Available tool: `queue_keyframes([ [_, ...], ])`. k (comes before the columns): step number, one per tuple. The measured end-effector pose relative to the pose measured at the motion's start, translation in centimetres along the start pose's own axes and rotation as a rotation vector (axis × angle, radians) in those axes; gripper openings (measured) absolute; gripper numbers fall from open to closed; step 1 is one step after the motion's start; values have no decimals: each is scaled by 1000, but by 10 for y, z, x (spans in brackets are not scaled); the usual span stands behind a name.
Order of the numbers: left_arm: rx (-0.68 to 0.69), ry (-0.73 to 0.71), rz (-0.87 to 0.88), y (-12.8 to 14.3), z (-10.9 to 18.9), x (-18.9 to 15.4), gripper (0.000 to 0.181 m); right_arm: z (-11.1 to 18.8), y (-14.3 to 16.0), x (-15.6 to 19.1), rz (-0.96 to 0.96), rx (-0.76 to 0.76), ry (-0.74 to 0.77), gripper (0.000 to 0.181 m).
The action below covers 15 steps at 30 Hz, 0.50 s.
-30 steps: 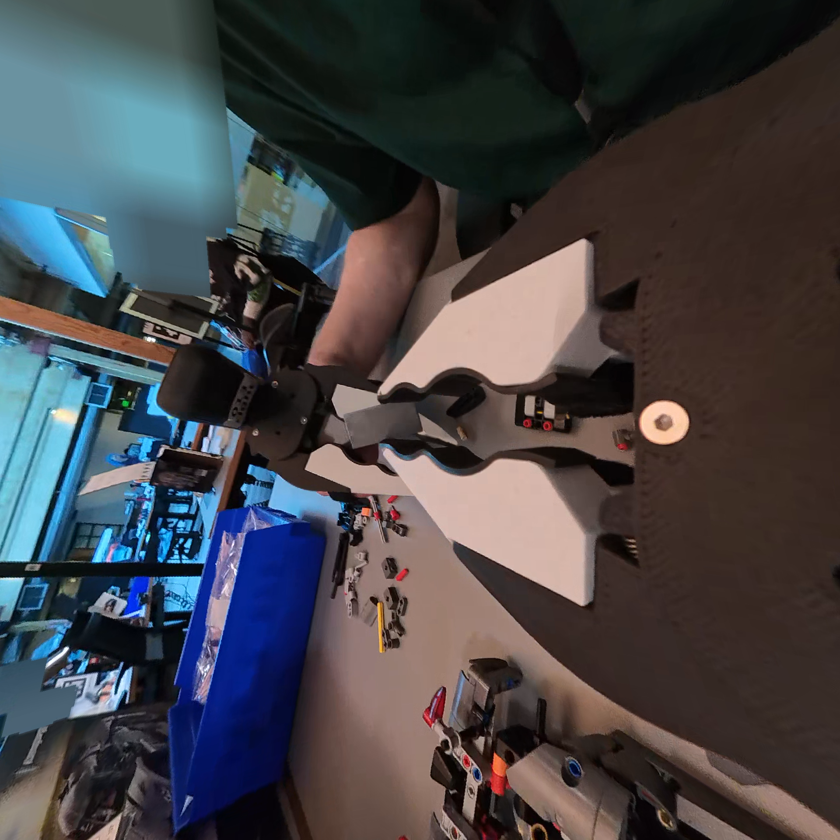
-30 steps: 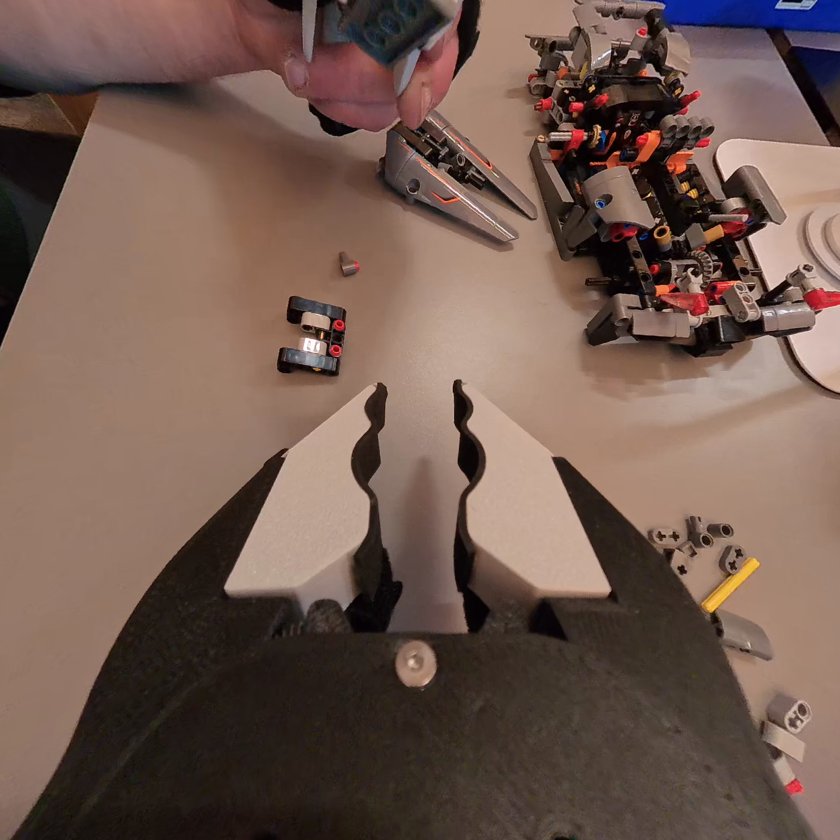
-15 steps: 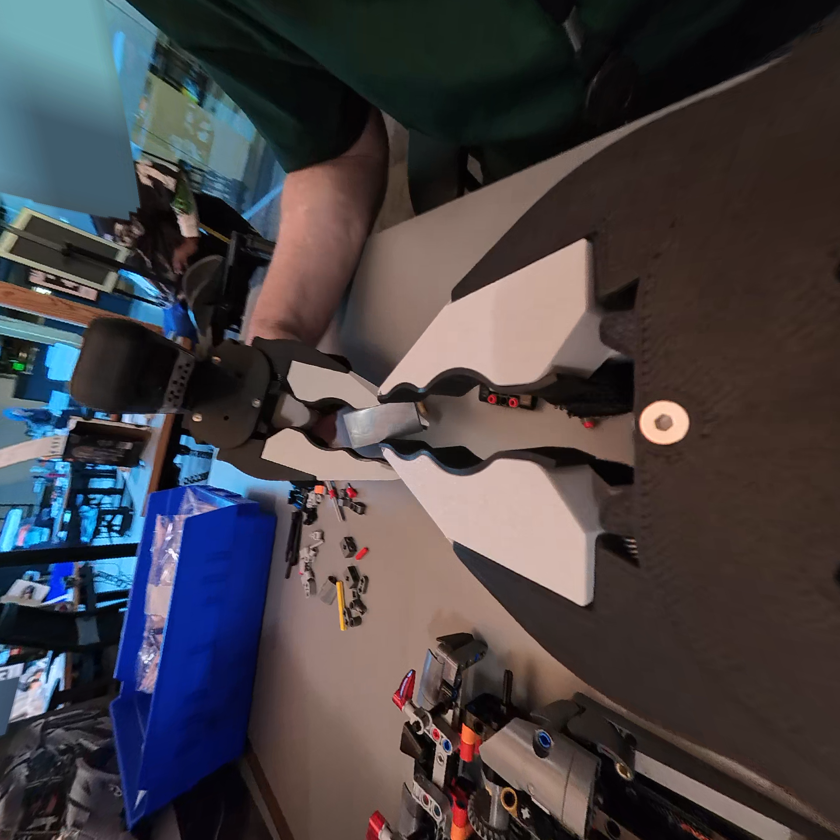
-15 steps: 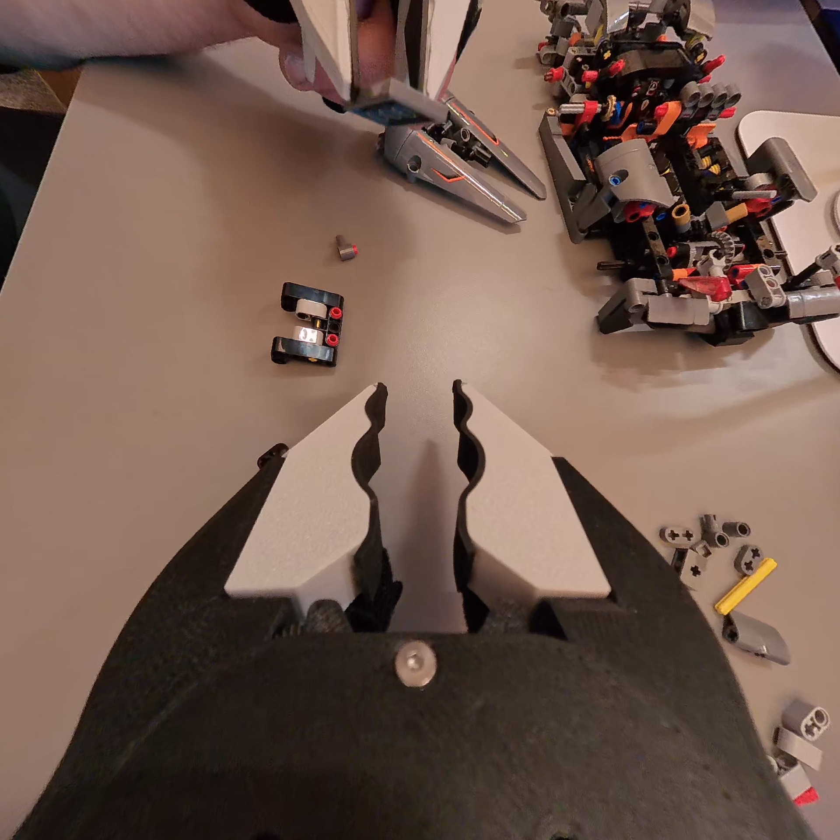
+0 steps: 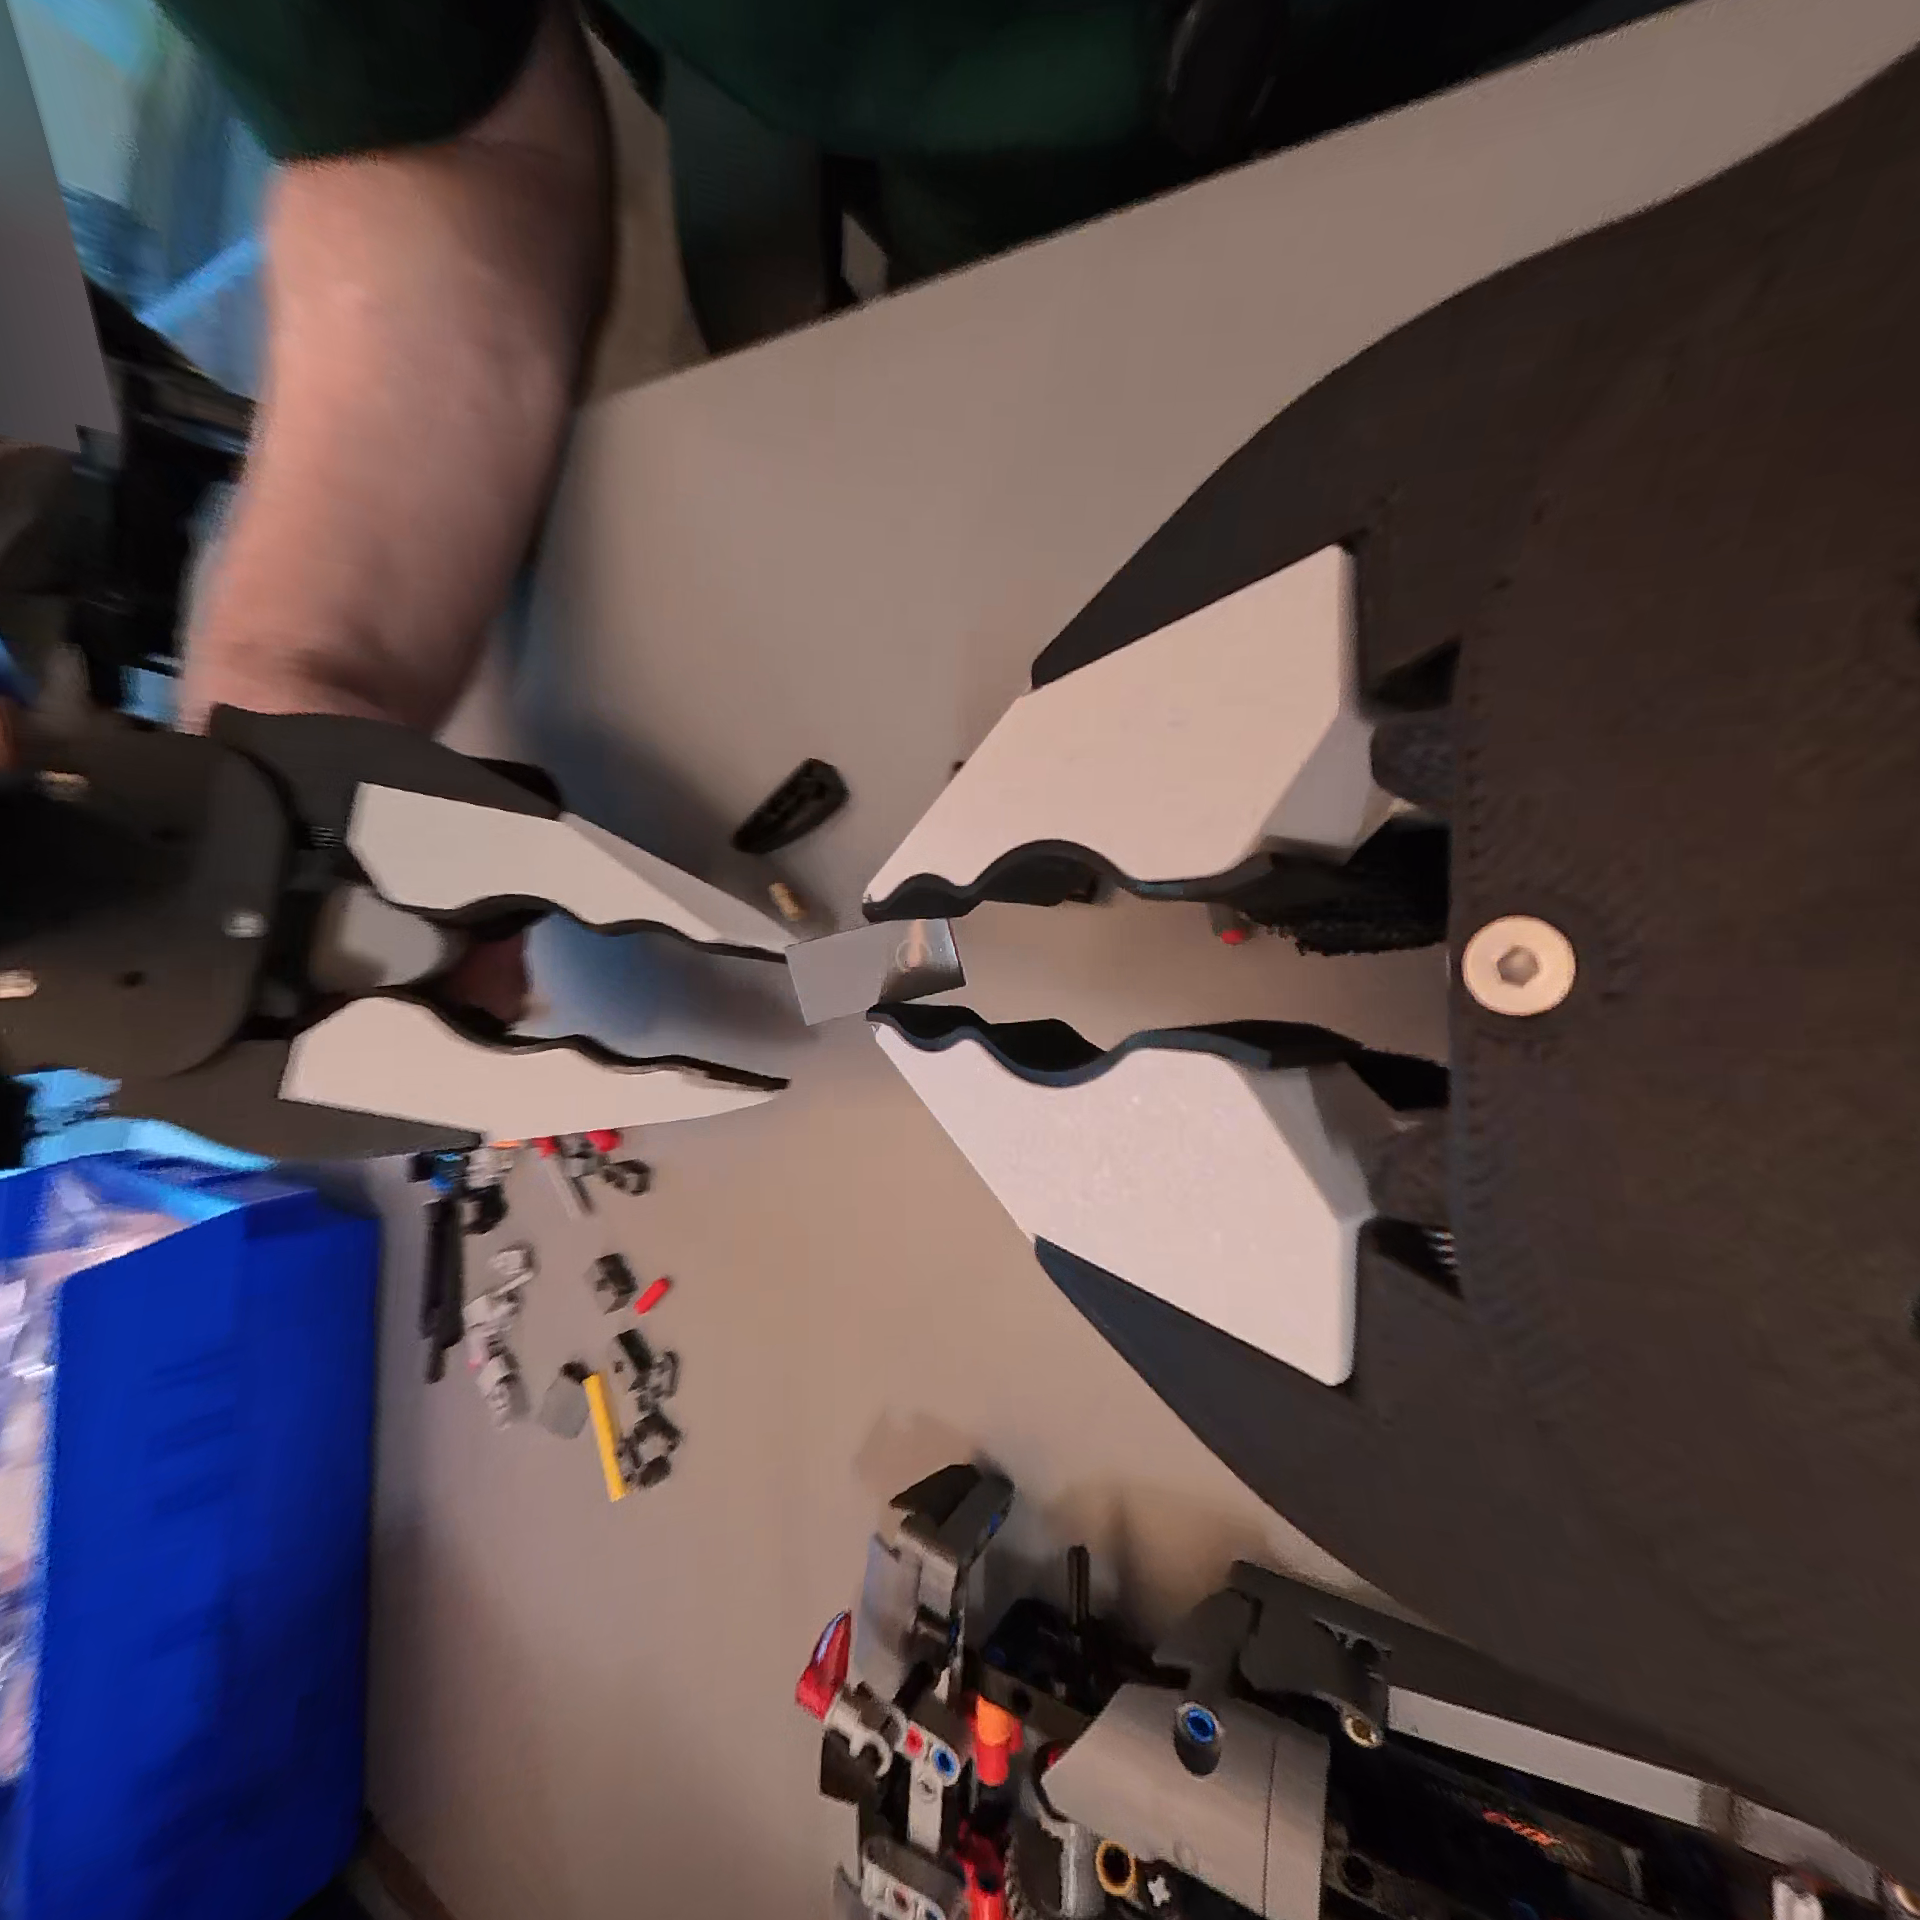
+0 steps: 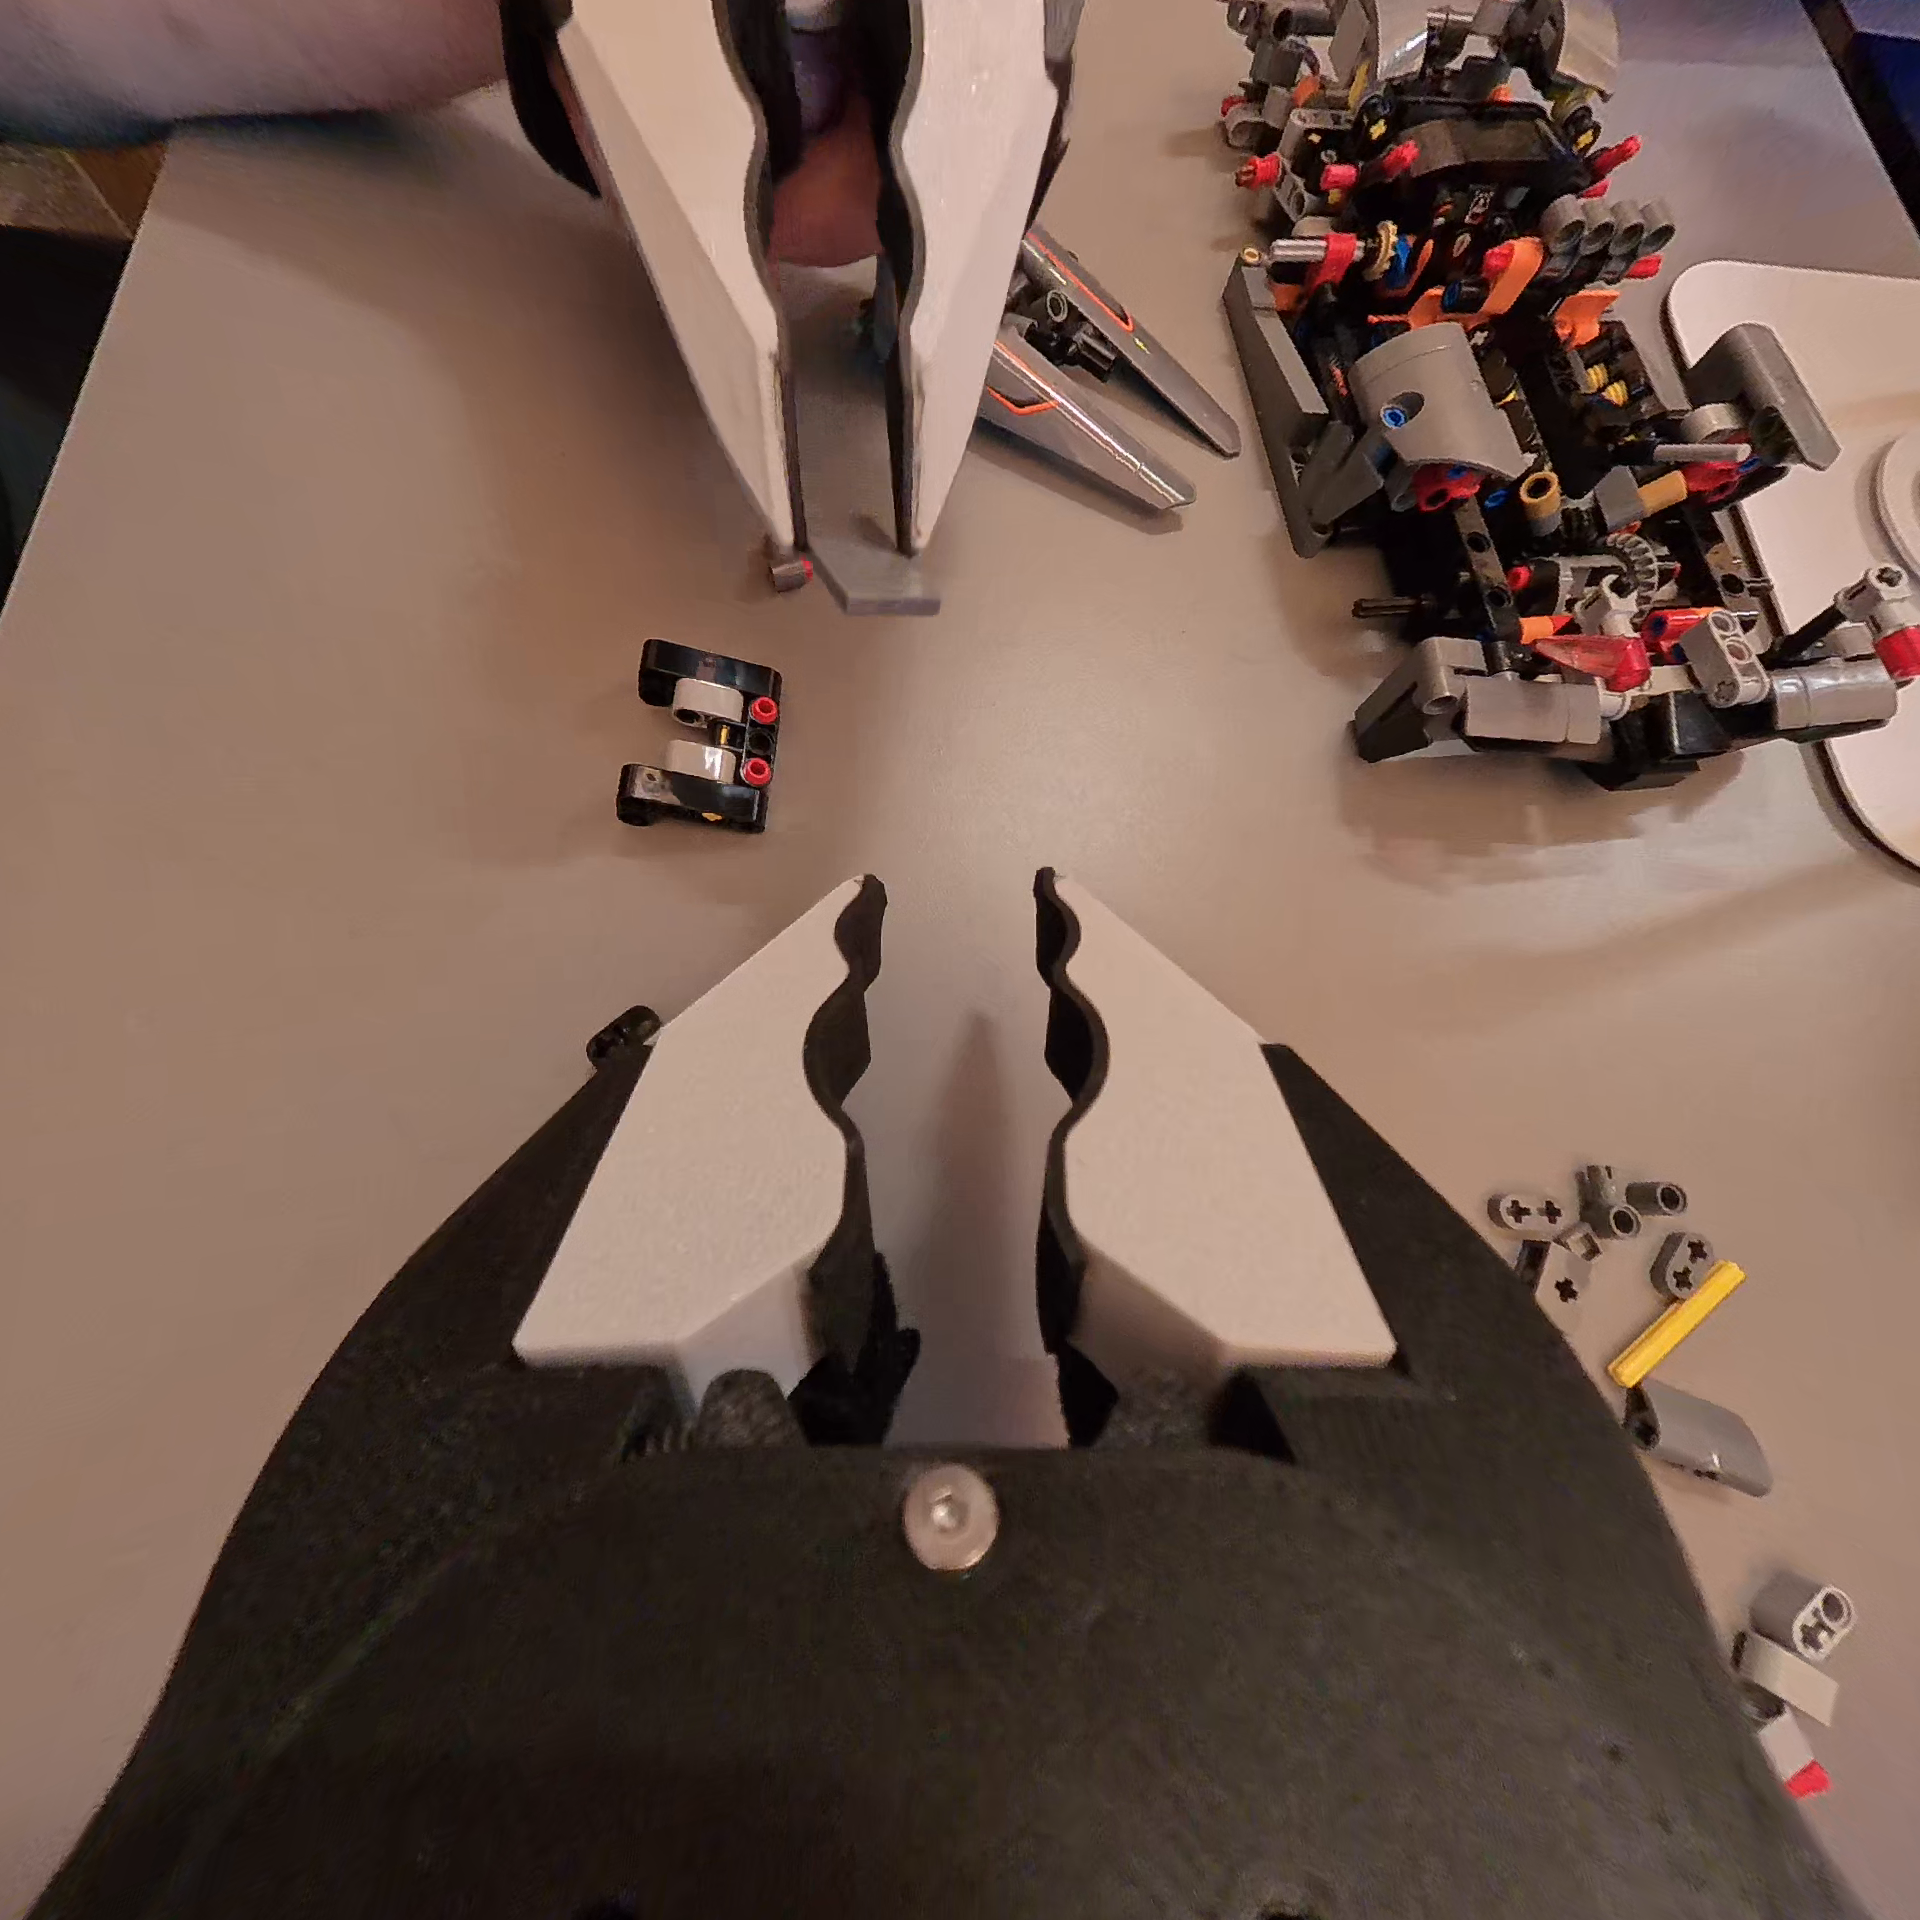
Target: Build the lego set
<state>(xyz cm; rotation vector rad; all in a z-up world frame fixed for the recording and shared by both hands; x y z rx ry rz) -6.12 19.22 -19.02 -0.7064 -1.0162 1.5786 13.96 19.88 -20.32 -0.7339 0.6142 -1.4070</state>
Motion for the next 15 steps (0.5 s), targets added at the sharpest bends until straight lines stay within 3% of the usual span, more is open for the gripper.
queue_keyframes([
  [7,153,-7,-126,9,-14,-11,14,-1,0,1,2,10,-7,28],
  [15,227,14,-200,12,-21,-19,14,-4,-6,8,32,-22,-69,27],
])
Point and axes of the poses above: each gripper's, where its closed fingertips meet, z back along the fingers, y out of its underside, x = y × z across the jaws, the point moved 10 cm from there along z, back along the fingers, and after that the axes turned 13 degrees about -y, right-handed, at the moved point
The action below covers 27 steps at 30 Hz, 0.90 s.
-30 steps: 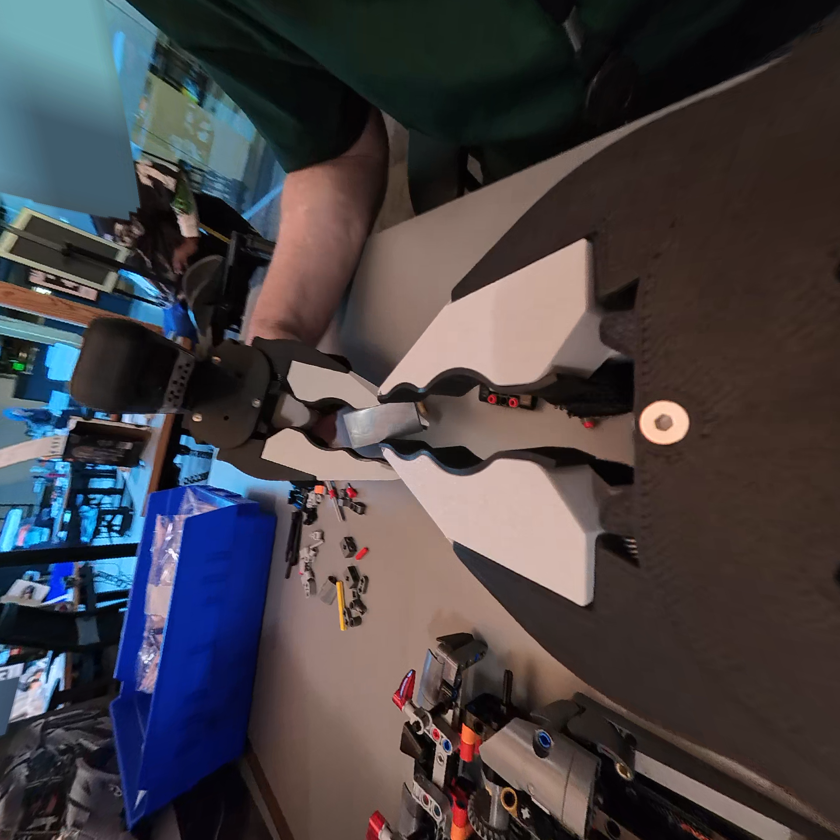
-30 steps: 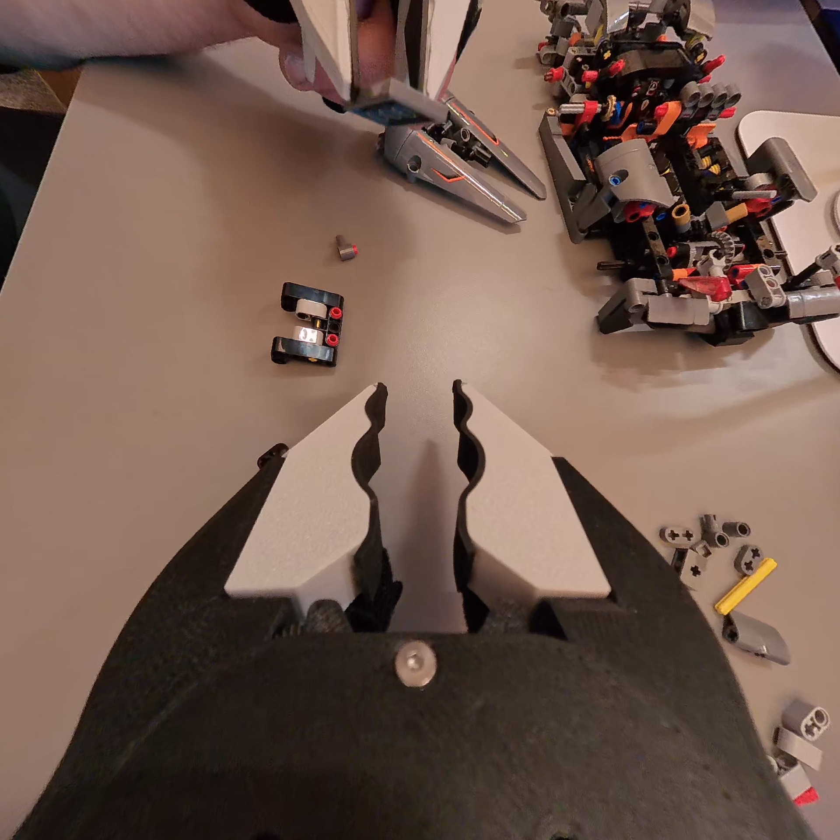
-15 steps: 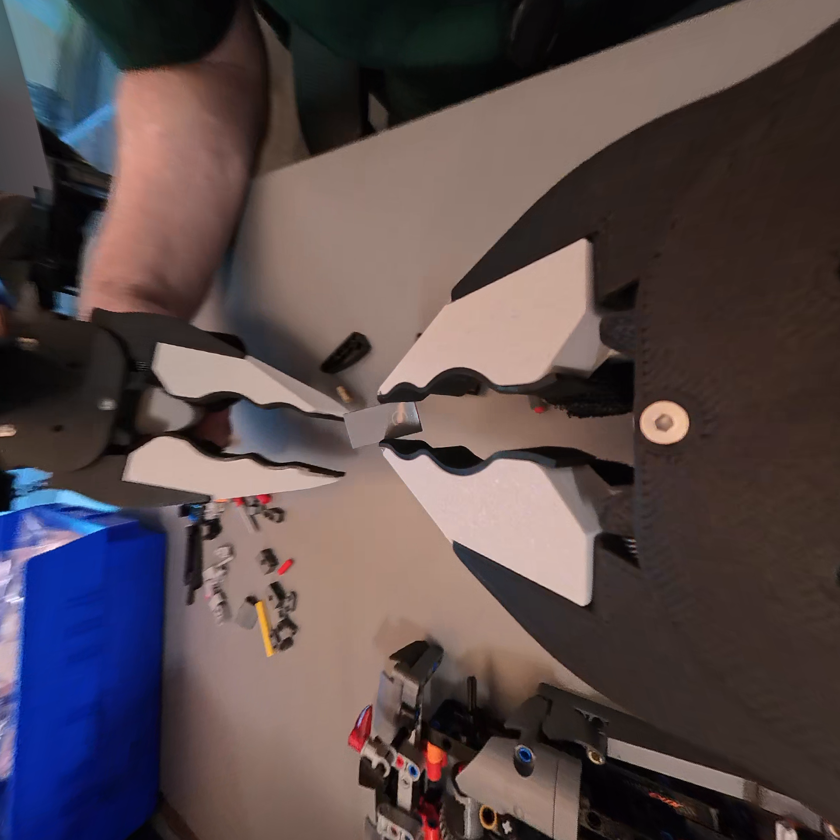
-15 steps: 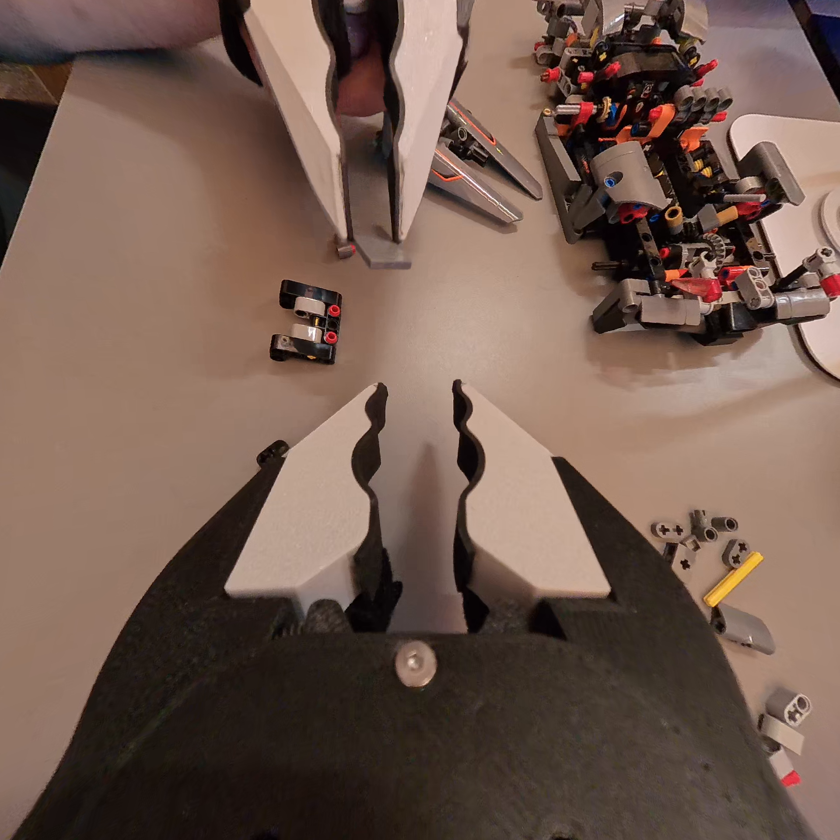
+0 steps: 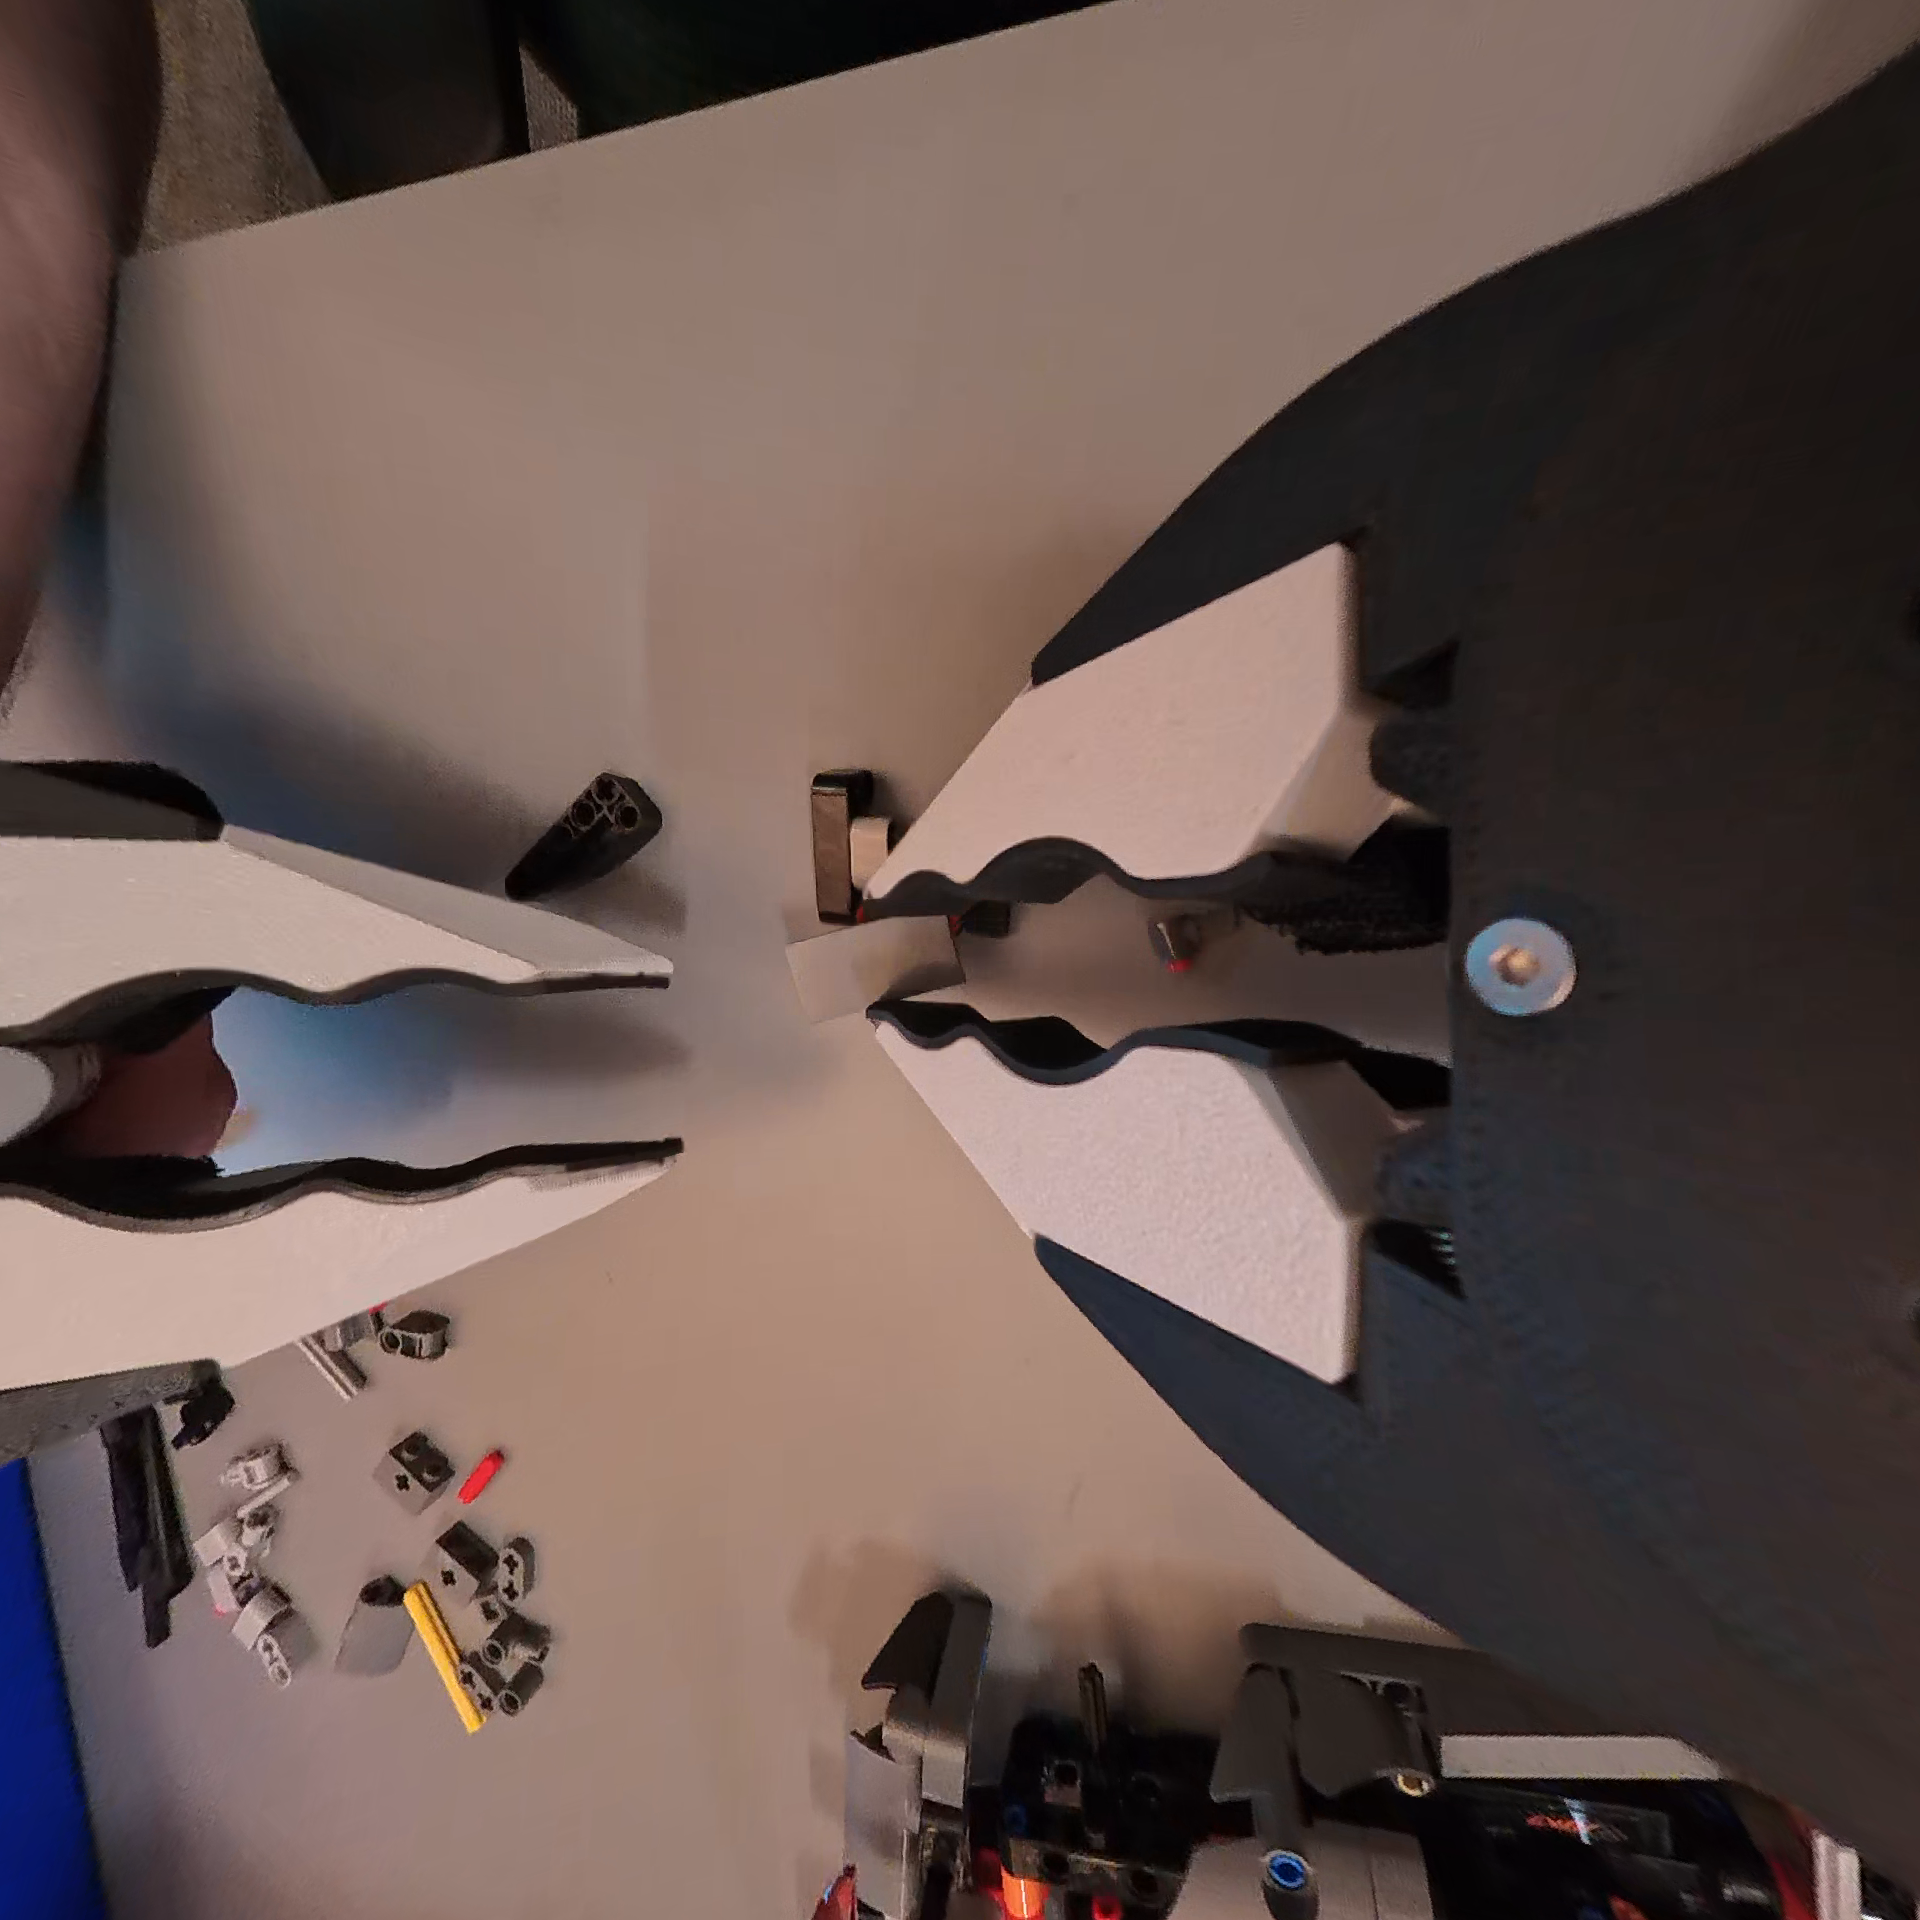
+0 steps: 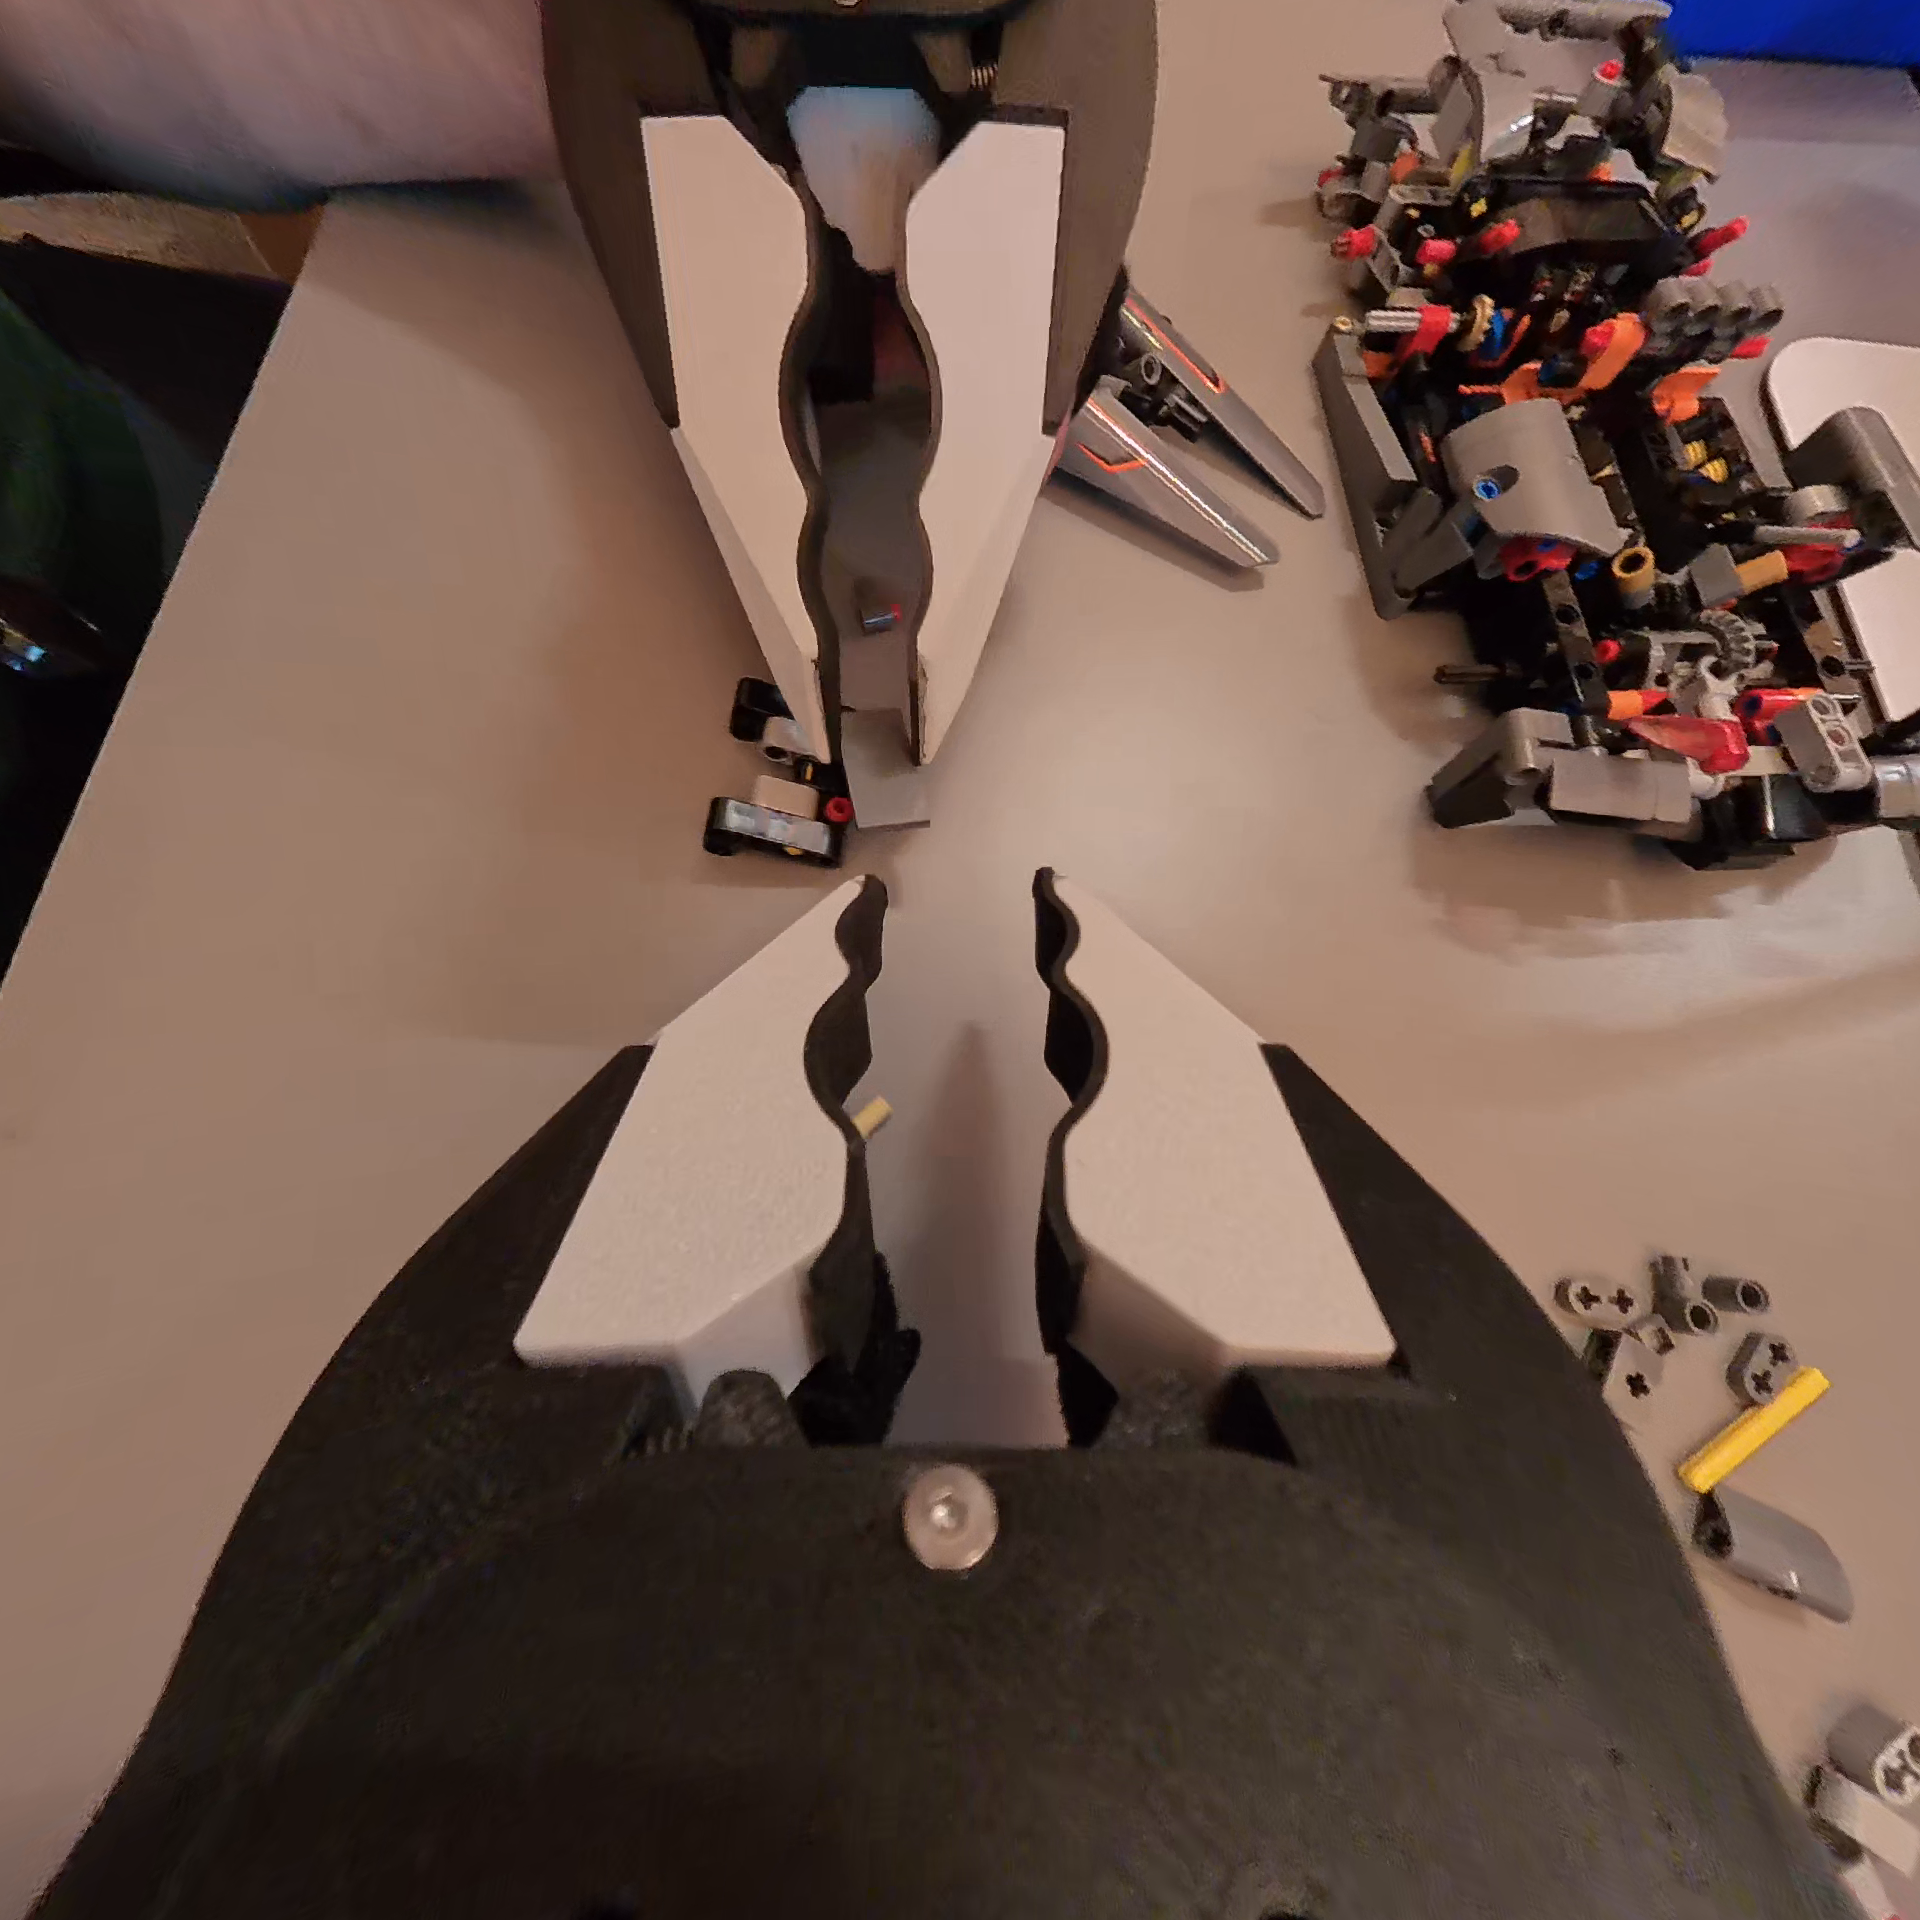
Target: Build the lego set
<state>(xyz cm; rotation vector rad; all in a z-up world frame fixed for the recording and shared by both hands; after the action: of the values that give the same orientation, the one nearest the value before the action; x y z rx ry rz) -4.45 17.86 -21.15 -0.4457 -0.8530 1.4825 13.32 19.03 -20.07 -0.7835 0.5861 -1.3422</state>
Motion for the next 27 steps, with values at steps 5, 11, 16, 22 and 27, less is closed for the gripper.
queue_keyframes([
  [5,9,16,-14,1,1,-1,14,-1,1,0,-3,9,-1,27],
  [11,-2,78,-10,3,4,-2,14,-1,1,0,-4,8,-5,27],
  [16,20,105,-21,3,0,-5,14,-3,-4,5,12,-24,-58,27],
  [22,18,125,-13,3,-1,-5,14,-15,-9,16,59,-16,-147,24],
  [27,21,131,-14,3,-2,-5,14,-27,-10,20,68,16,-183,24],
])
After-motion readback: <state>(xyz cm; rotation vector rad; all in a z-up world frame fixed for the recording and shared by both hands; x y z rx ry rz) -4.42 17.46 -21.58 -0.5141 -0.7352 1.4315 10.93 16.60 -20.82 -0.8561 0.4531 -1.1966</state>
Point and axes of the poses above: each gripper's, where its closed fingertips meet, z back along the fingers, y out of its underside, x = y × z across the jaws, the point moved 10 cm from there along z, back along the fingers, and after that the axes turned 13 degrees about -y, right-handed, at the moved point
